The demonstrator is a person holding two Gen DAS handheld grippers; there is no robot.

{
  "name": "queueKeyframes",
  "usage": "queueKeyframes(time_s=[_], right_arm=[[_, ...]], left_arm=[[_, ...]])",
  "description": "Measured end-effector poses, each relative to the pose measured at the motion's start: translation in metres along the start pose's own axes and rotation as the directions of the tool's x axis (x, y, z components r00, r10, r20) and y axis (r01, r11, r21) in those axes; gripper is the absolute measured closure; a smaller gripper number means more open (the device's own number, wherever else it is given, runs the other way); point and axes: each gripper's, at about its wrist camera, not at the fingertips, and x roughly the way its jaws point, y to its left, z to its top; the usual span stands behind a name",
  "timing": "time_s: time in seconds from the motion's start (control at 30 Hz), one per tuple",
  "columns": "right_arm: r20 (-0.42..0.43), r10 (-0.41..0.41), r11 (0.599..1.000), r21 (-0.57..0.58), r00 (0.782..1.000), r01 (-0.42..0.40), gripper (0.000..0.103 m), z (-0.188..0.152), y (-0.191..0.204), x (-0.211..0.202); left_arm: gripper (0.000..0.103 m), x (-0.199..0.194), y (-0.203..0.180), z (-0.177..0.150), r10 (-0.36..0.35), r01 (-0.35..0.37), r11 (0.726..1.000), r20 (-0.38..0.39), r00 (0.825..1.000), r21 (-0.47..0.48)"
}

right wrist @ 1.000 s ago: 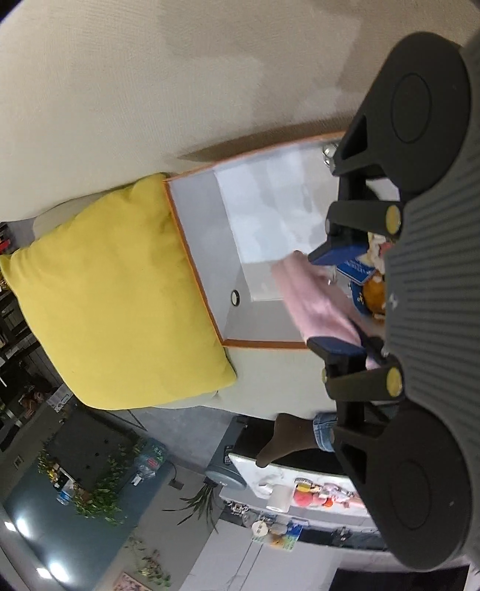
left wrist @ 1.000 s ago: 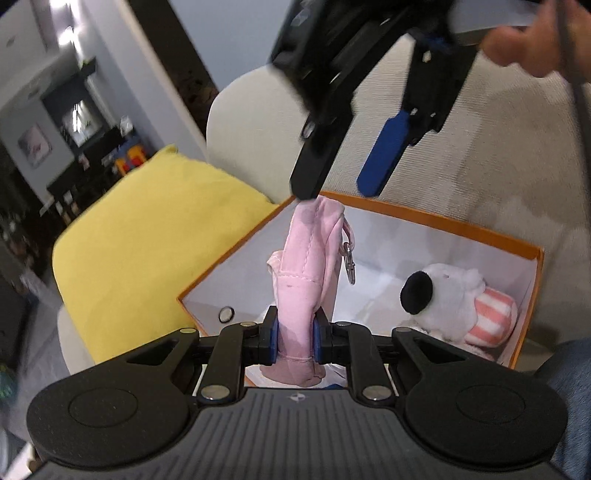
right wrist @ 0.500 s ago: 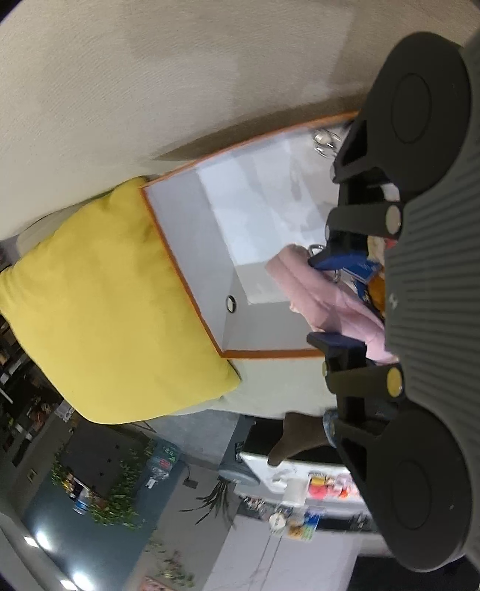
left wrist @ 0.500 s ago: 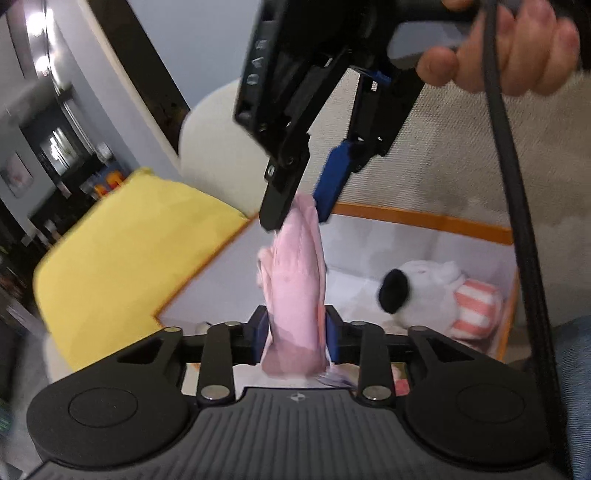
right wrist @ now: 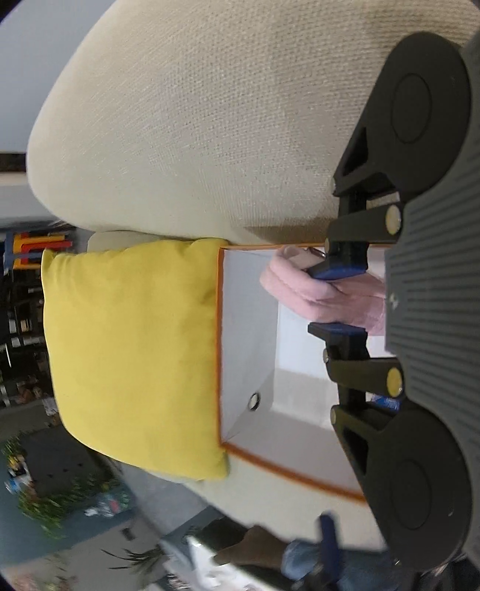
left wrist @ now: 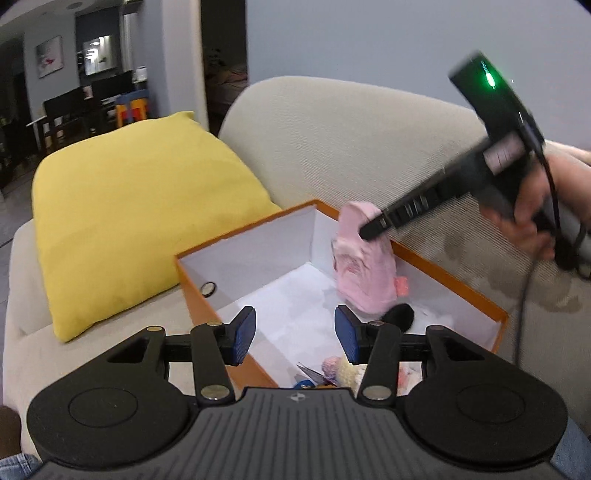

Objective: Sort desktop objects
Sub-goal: 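Lower the pink pouch into the shoebox and open the left tool, then move both tools away from the shoebox back toward the pile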

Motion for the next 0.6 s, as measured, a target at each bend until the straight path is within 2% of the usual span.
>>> queueKeyframes(time_s=[0.07,0.17,0.4,0.6], right_arm=[[0.018,-0.034,0.996,-0.081,0.999,0.035,0.077,-0.008,0.006,0.006],[-0.010,-0.063,0.990,-0.125,0.998,0.062,0.077,-0.014,0.009,0.016],[-0.134,-0.136,0.984,-0.135,0.982,0.117,0.078,-0.030,0.005,0.021],[-0.176,-0.117,0.992,-0.073,0.977,0.106,0.078,-0.030,-0.007,0.022]], left_arm=[[0.048,0.001,0.002,0.000,0.015,-0.015,1.000,0.004,1.000,-0.007],[0.048,-0.002,0.004,0.002,0.017,-0.017,0.999,-0.004,1.000,-0.029],[0.048,-0.009,0.011,-0.007,0.035,-0.035,0.998,-0.017,0.999,-0.056],[0.048,-0.018,0.017,-0.014,0.045,-0.047,0.994,-0.023,0.999,-0.100]])
